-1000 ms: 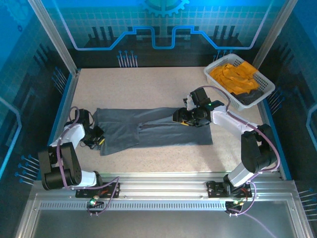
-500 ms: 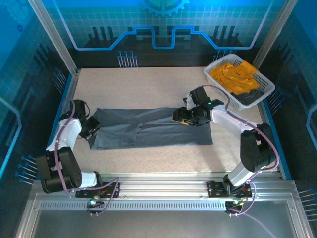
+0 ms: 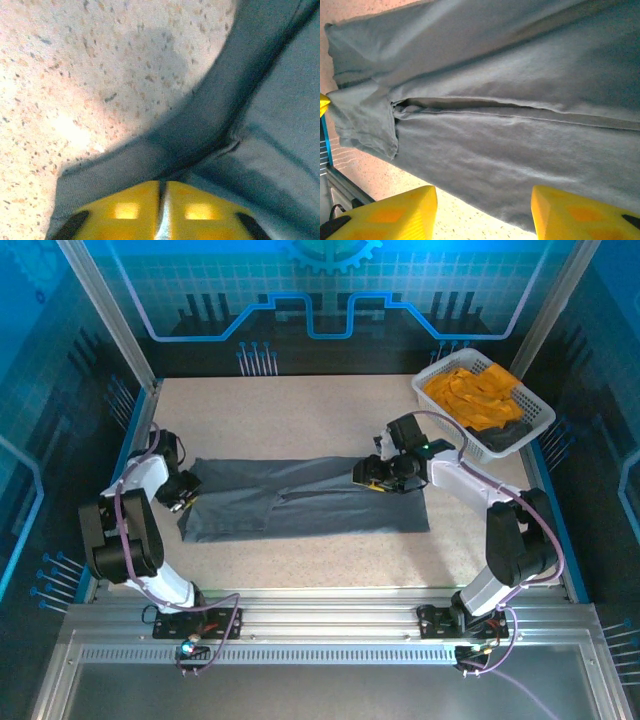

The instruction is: Fold and stack the t-shirts

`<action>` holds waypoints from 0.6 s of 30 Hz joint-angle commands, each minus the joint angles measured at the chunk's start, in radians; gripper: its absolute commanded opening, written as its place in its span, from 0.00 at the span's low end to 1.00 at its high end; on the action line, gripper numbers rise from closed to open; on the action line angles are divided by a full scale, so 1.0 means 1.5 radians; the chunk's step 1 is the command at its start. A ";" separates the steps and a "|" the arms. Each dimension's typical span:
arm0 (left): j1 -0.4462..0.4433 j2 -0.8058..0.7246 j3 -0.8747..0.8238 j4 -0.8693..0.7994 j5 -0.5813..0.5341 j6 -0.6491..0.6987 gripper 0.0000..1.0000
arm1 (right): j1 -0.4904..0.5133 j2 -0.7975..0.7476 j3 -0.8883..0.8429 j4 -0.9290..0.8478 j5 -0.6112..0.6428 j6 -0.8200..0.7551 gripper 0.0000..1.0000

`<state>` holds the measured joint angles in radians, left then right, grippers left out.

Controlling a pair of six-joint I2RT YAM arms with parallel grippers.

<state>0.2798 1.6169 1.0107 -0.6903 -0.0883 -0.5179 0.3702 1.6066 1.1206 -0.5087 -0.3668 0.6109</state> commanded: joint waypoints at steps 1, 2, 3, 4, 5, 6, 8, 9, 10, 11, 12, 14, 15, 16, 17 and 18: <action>0.004 -0.013 0.016 0.019 -0.042 0.003 0.38 | -0.027 -0.012 0.006 -0.034 0.014 -0.020 0.53; 0.003 -0.025 0.009 0.019 -0.049 -0.005 0.46 | -0.034 -0.012 0.008 -0.040 0.016 -0.024 0.53; 0.003 -0.043 -0.001 0.016 -0.060 -0.017 0.49 | -0.043 -0.011 0.011 -0.048 0.020 -0.028 0.53; 0.001 -0.065 -0.011 0.011 -0.072 -0.028 0.50 | -0.053 -0.009 0.015 -0.058 0.027 -0.034 0.52; -0.002 -0.088 -0.022 0.005 -0.081 -0.039 0.50 | -0.062 -0.006 0.020 -0.067 0.034 -0.039 0.52; -0.007 -0.117 -0.035 -0.001 -0.083 -0.055 0.49 | -0.072 0.001 0.029 -0.082 0.045 -0.047 0.51; -0.022 -0.167 -0.066 -0.007 -0.049 -0.107 0.41 | -0.087 0.020 0.054 -0.113 0.080 -0.067 0.50; -0.039 -0.183 -0.079 -0.015 -0.022 -0.137 0.38 | -0.090 0.036 0.071 -0.131 0.102 -0.081 0.49; -0.064 -0.191 -0.088 -0.024 0.004 -0.177 0.36 | -0.091 0.056 0.091 -0.151 0.128 -0.099 0.47; -0.091 -0.192 -0.098 -0.025 0.028 -0.212 0.34 | -0.091 0.075 0.109 -0.167 0.152 -0.111 0.45; -0.121 -0.191 -0.110 -0.018 0.046 -0.254 0.33 | -0.091 0.099 0.129 -0.184 0.173 -0.123 0.43; -0.179 -0.179 -0.127 0.011 0.058 -0.327 0.31 | -0.090 0.146 0.169 -0.211 0.210 -0.139 0.39; -0.198 -0.163 -0.130 0.029 0.059 -0.360 0.30 | -0.090 0.173 0.192 -0.228 0.232 -0.143 0.37; -0.210 -0.140 -0.128 0.043 0.062 -0.387 0.29 | -0.089 0.197 0.212 -0.239 0.245 -0.150 0.35; -0.216 -0.114 -0.122 0.052 0.071 -0.405 0.28 | -0.089 0.217 0.229 -0.247 0.256 -0.154 0.35; -0.219 -0.081 -0.109 0.058 0.081 -0.417 0.28 | -0.089 0.242 0.248 -0.260 0.267 -0.156 0.34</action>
<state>-0.0349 1.4094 0.8402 -0.6479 -0.0261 -0.9710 0.2390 1.8896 1.4342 -0.7811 -0.0650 0.4305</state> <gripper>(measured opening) 0.282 0.344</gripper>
